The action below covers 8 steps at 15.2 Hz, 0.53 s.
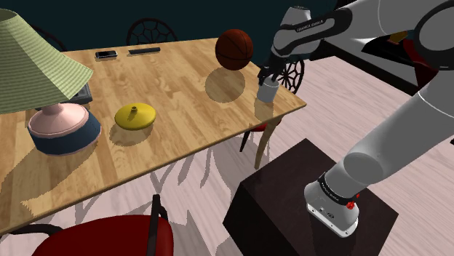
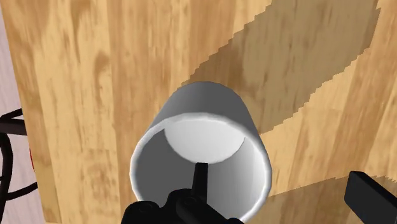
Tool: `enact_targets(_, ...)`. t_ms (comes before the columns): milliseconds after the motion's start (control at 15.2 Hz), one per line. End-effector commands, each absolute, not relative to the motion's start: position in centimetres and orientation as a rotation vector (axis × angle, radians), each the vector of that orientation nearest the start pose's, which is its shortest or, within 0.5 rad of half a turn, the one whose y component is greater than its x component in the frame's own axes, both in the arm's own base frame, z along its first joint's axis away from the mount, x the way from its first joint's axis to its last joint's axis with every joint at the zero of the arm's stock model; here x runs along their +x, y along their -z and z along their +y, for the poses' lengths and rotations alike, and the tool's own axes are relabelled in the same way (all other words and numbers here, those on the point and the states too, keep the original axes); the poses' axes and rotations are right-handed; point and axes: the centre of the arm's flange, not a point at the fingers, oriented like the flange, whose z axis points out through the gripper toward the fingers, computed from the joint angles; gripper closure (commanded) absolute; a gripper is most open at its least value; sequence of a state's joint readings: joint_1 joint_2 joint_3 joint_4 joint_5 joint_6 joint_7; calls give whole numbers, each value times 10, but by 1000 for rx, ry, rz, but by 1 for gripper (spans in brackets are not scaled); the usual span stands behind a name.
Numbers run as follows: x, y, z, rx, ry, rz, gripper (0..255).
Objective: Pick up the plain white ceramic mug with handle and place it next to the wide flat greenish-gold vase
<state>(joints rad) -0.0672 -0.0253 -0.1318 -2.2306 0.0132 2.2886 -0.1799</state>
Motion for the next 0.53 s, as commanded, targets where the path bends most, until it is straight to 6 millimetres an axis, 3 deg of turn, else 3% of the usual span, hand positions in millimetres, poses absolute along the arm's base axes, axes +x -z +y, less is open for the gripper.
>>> enact_targets(0, 524, -378, -107, -3142, 132, 49, 0)
enact_targets(462, 527, -344, -107, -3142, 132, 49, 0)
